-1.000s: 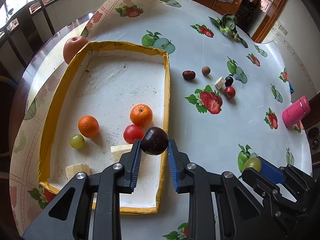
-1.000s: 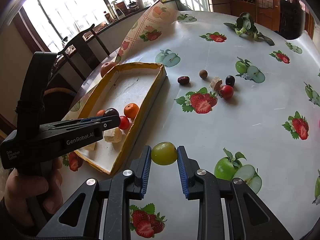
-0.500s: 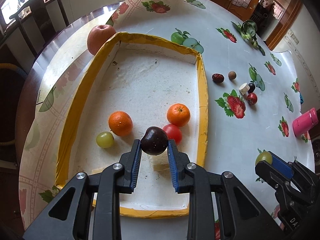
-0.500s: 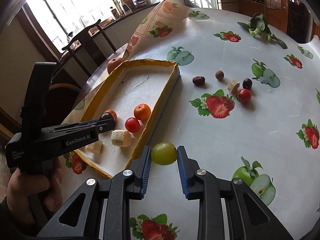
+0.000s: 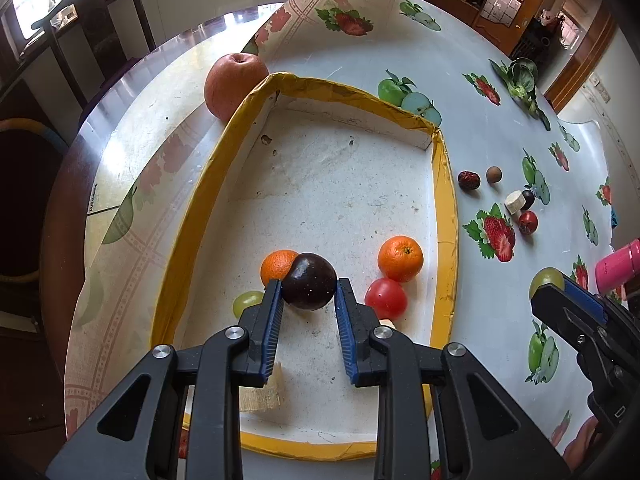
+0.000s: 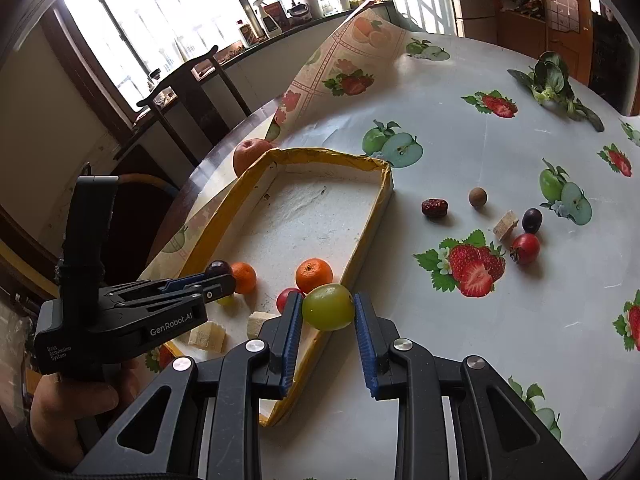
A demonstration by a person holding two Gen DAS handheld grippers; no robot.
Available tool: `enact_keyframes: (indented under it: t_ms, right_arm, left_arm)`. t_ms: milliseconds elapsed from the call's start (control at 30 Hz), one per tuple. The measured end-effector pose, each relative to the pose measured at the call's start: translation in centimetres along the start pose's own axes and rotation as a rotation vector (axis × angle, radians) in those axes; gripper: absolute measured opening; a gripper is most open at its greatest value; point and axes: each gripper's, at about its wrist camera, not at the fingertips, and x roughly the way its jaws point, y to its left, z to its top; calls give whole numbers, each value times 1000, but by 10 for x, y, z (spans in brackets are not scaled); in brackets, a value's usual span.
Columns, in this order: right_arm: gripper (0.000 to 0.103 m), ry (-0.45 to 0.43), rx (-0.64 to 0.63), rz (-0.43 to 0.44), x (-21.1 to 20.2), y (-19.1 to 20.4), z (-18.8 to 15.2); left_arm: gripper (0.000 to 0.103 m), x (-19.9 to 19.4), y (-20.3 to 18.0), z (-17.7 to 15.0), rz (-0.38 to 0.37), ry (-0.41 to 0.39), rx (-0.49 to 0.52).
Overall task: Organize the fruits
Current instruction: 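Carry the plum in the left tool to the tray while the right tool carries the grape, then lower the plum and grape into the tray and open both tools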
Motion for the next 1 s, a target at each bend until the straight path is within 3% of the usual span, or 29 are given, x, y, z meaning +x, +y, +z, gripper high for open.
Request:
enact_keyframes:
  t_ms: [300,533,833,1000]
  right_arm:
    - [27,14,-21,26,31,7,30]
    - [27,59,-55,25,82,12,54]
    - [27,148,-106,1,135,13,55]
    - [28,156,-148,-7,144,16,52]
  left_arm:
    - [24,11,9,27,6,-5,-17]
    - [24,27,12,48,16,0,-18]
    - [24,65,16,55,44,60,-22]
    - [26,73,18,52,56,73,-19]
